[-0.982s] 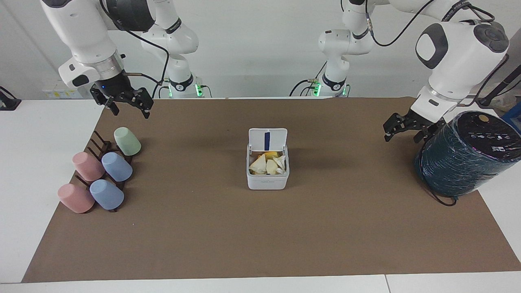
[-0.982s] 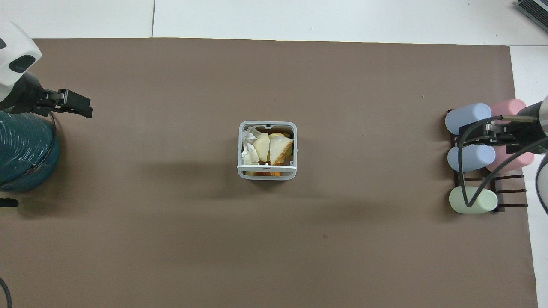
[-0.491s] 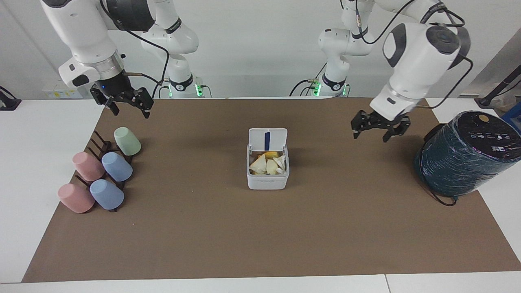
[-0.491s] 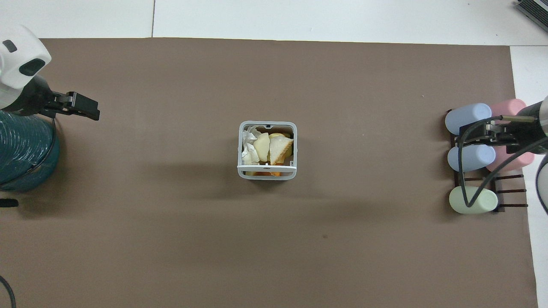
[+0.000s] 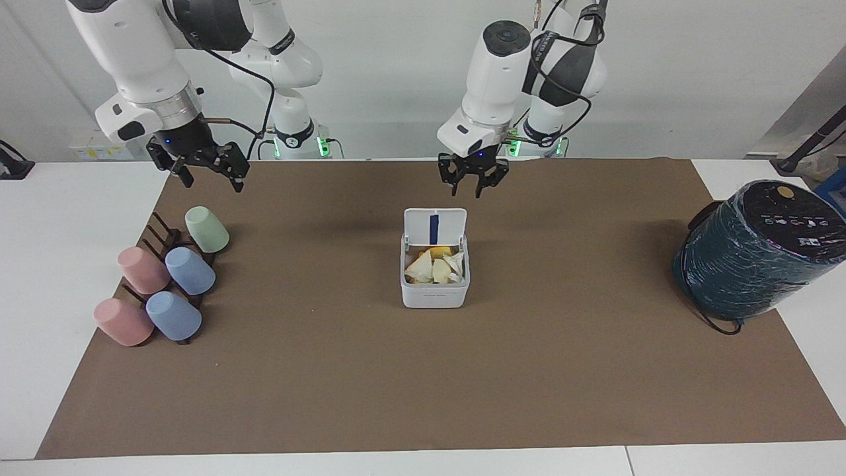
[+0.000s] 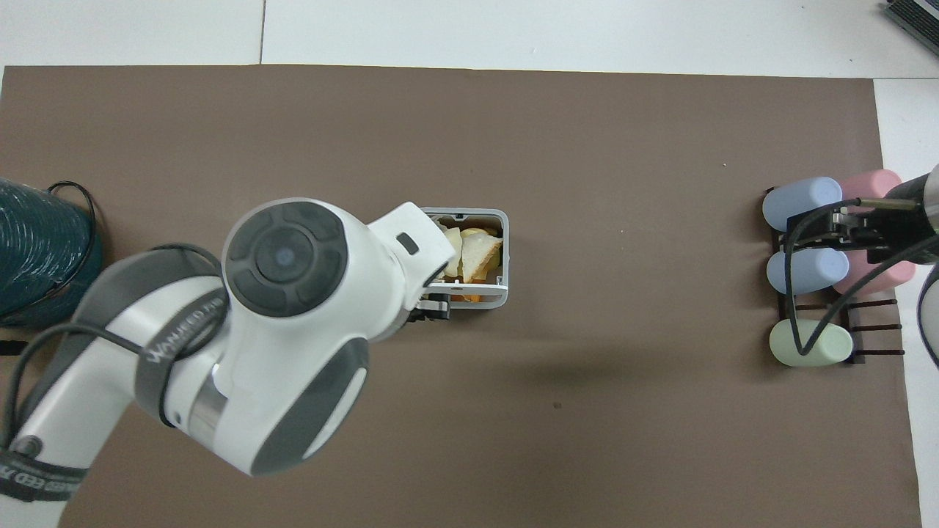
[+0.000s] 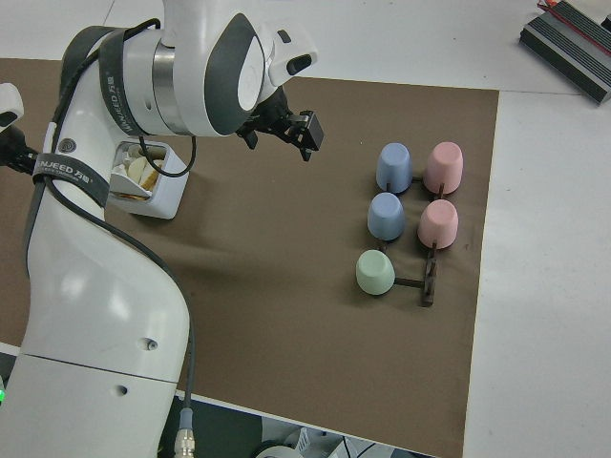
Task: Close trash can lid
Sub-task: 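Swing the left arm over the trash can toward its raised lid, then push the raised lid down over the trash can with the left gripper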
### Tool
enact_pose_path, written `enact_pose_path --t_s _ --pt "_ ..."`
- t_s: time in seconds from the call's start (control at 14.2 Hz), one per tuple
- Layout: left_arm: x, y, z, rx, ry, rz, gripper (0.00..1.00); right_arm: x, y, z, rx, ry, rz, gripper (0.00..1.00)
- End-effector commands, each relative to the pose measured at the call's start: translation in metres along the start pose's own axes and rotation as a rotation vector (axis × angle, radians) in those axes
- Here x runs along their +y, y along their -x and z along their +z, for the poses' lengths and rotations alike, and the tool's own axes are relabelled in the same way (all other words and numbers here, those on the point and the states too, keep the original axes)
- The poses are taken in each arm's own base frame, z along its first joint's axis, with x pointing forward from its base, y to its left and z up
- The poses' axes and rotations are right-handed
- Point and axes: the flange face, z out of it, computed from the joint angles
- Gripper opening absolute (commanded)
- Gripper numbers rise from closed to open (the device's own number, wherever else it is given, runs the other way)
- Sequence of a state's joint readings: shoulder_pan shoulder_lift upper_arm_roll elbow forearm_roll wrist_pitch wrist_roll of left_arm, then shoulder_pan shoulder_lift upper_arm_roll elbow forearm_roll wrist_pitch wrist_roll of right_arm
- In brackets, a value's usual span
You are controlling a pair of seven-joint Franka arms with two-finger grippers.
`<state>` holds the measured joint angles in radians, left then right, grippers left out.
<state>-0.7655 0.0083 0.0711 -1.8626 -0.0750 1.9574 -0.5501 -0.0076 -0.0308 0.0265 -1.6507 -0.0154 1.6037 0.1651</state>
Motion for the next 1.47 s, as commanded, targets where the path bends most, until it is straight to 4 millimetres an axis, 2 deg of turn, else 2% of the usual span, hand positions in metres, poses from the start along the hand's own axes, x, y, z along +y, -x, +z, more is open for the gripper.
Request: enact_pose_path --t_s 0.0,0.14,0.28,0.42,0.56,0.7,0.91,1.12,1.4 --pt "0.007 0.026 0.016 0.051 0.049 -0.04 0.33 0.003 0.003 0.0 -0.011 -0.004 -0.014 1.0" --pt "0.012 0.015 0.017 0.13 0.099 -0.047 0.28 0.003 0.003 0.0 -0.009 -0.004 -0.014 1.0" --pt "0.01 -0.005 0.024 0.21 0.143 -0.066 0.27 0.003 0.003 0.0 -0.009 -0.004 -0.014 1.0" --pt "-0.004 -0.035 0.036 0.3 0.181 -0.111 0.27 0.003 0.003 0.0 -0.011 -0.004 -0.012 1.0" --pt "-0.008 -0.05 0.049 0.352 0.2 -0.124 0.27 0.003 0.003 0.0 -0.011 -0.004 -0.014 1.0" --pt "-0.022 -0.061 0.057 0.36 0.192 -0.145 0.24 0.003 0.003 0.0 -0.011 -0.004 -0.012 1.0" --pt "-0.025 -0.069 0.077 0.359 0.182 -0.152 0.23 0.003 0.003 0.0 -0.011 -0.004 -0.012 1.0" --pt "-0.021 -0.075 0.113 0.358 0.173 -0.152 0.24 0.003 0.003 0.0 -0.011 -0.004 -0.014 1.0" --pt "-0.021 -0.074 0.126 0.339 0.16 -0.153 0.24 0.003 0.003 0.0 -0.011 -0.004 -0.012 1.0"
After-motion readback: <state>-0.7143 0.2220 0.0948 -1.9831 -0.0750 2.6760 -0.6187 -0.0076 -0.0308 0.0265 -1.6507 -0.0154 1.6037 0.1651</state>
